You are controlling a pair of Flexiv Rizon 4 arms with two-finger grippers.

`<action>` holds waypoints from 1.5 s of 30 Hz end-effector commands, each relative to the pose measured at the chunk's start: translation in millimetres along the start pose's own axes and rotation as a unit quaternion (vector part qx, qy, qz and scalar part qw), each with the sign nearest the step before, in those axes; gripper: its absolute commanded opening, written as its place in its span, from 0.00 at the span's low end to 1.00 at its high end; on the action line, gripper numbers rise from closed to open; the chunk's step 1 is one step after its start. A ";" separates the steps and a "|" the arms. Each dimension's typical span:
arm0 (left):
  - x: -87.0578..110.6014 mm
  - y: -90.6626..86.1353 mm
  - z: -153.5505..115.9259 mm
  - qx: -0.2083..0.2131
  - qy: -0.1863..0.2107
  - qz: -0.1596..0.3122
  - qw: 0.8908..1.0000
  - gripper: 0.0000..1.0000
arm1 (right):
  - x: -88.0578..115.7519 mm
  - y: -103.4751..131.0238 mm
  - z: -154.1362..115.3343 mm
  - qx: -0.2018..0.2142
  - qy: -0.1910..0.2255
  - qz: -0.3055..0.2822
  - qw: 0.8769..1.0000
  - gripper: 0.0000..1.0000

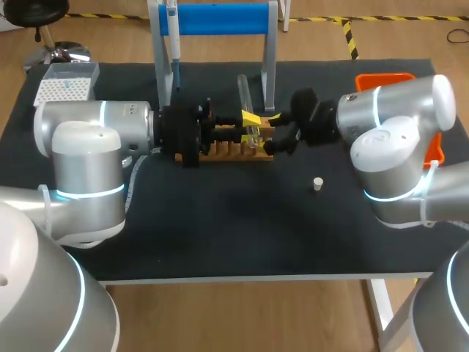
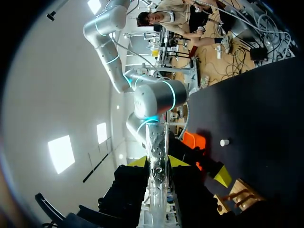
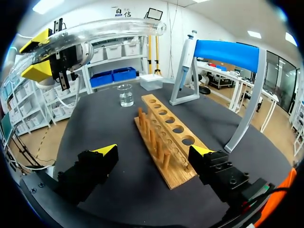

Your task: Invert the test tube, pick up the pipette, mount the tip to pipette, aspirate from beaker and dispense into the tube, eject the tip, return the pipette, and cap with the stopper.

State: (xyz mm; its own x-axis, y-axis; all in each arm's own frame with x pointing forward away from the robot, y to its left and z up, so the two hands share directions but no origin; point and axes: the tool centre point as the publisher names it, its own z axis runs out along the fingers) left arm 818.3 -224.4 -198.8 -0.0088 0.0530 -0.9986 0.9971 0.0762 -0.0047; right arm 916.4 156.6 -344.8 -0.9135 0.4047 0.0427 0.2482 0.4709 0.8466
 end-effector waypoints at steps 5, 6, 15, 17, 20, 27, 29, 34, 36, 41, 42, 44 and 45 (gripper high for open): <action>0.0 -0.1 1.0 -0.001 0.000 0.001 1.000 0.00 | 1.1 -1.7 2.4 0.008 -0.005 -0.003 1.000 1.00; 0.0 -0.1 1.0 -0.001 0.000 0.001 1.000 0.00 | 1.1 -1.8 2.5 0.009 -0.005 -0.003 1.000 1.00; 0.0 -0.1 1.0 -0.001 0.000 0.001 1.000 0.00 | 1.8 -1.3 0.4 0.008 -0.009 -0.006 1.000 1.00; 0.0 -0.1 1.0 -0.001 0.000 0.001 1.000 0.00 | 1.8 -1.3 0.4 0.008 -0.009 -0.006 1.000 1.00; 0.0 -0.1 1.0 -0.001 0.000 0.001 1.000 0.00 | 1.8 -1.3 0.4 0.008 -0.009 -0.006 1.000 1.00; 0.0 -0.1 1.0 -0.001 0.000 0.001 1.000 0.00 | 1.8 -1.3 0.4 0.008 -0.009 -0.006 1.000 1.00; 0.0 -0.1 1.0 -0.001 0.000 0.001 1.000 0.00 | 1.8 -1.3 0.4 0.008 -0.009 -0.006 1.000 1.00; 0.0 -0.1 1.0 -0.001 0.000 0.001 1.000 0.00 | 1.8 -1.3 0.4 0.008 -0.009 -0.006 1.000 1.00; 0.0 -0.1 1.0 -0.001 0.000 0.001 1.000 0.00 | 1.8 -1.3 0.4 0.008 -0.009 -0.006 1.000 1.00; 0.0 -0.1 1.0 -0.001 0.000 0.001 1.000 0.00 | 1.8 -1.3 0.4 0.008 -0.009 -0.006 1.000 1.00; 0.0 -0.1 1.0 -0.001 0.000 0.001 1.000 0.00 | 1.8 -1.3 0.4 0.008 -0.009 -0.006 1.000 1.00; -5.4 3.0 -5.1 -0.005 -0.007 -0.014 1.000 0.00 | 1.8 -1.3 0.4 0.008 -0.009 -0.006 1.000 1.00; -8.7 4.2 -7.5 -0.005 -0.008 -0.019 1.000 0.00 | 1.8 -1.3 0.4 0.008 -0.009 -0.006 1.000 1.00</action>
State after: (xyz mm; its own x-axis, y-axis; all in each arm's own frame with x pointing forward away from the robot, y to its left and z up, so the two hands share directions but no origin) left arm 821.7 -222.5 -196.4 -0.0438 0.0367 -0.9984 0.9954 0.0865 -0.0405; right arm 914.7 157.9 -345.9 -0.9101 0.4139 0.0215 0.2427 0.4902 0.8372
